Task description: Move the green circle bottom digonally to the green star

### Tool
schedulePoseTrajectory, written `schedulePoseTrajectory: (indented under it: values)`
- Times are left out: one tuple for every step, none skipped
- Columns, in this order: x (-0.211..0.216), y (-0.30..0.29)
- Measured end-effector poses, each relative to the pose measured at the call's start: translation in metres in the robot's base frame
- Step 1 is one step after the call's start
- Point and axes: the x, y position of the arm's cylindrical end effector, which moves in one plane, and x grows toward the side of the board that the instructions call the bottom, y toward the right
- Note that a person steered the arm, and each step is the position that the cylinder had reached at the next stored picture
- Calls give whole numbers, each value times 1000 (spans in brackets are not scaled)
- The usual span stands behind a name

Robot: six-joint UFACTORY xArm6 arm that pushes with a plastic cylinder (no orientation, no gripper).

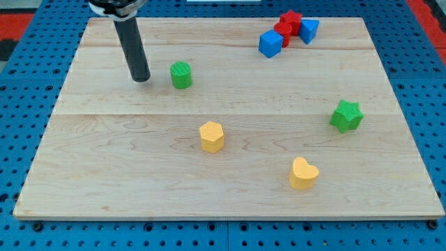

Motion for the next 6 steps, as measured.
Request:
schedulePoseTrajectory:
  values:
    - [-10, 52]
    - [5, 125]
    - [8, 181]
    - [8, 187]
    - [8, 165]
    - [37, 168]
